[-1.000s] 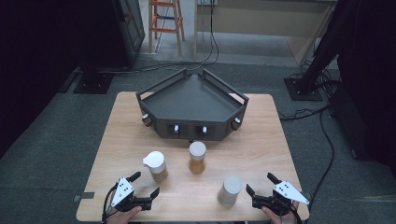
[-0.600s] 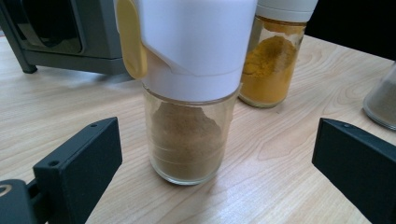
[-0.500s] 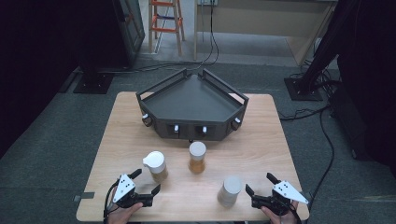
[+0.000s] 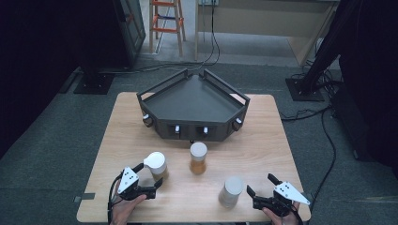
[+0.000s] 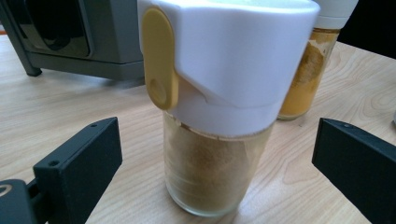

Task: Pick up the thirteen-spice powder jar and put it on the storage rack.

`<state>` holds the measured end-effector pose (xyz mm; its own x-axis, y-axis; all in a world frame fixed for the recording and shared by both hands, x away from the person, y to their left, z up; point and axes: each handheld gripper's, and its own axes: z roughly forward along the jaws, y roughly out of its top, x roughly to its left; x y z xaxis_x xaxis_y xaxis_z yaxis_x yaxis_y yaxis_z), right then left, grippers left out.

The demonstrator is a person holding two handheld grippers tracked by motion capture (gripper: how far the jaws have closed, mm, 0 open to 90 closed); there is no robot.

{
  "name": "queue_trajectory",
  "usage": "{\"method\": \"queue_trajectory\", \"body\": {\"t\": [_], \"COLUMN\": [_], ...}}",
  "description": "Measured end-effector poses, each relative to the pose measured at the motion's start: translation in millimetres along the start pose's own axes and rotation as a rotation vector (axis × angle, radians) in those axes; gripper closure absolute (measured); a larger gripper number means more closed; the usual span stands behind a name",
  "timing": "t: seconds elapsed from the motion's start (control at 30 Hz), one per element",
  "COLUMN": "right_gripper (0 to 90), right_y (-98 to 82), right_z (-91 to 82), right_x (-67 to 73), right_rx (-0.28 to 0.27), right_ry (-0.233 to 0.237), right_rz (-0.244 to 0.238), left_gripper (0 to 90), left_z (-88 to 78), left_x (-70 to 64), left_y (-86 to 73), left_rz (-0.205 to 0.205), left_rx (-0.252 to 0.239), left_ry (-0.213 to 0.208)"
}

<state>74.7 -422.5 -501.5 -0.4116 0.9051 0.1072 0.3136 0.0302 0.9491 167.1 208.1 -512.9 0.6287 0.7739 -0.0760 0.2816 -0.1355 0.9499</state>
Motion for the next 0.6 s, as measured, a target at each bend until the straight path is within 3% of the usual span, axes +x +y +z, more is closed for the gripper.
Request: {"method": "queue_trajectory", "body": {"t": [0.33, 0.57, 0.6], "right_gripper": [0.0, 0.0, 0.0], "right_y": [0.0, -0.5, -0.6], "right_z": [0.3, 0.1, 0.1], "right_x": [-0.3, -0.9, -1.1], "right_rx": [0.002, -0.001, 0.0], "right_ry": [0.004, 0.002, 0.004], "right_rz": [0.002, 0.004, 0.006], "left_gripper": [1.7, 6.6, 11.3], "left_z": [11.9, 18.3, 20.2], "left_x": [1.6, 3.5, 5.7], "left_y": [4.8, 8.4, 8.6], "left_rz": [0.008, 0.012, 0.015], "left_rx": [0.005, 0.006, 0.002], "left_ry": [-0.012, -0.02, -0.028]}}
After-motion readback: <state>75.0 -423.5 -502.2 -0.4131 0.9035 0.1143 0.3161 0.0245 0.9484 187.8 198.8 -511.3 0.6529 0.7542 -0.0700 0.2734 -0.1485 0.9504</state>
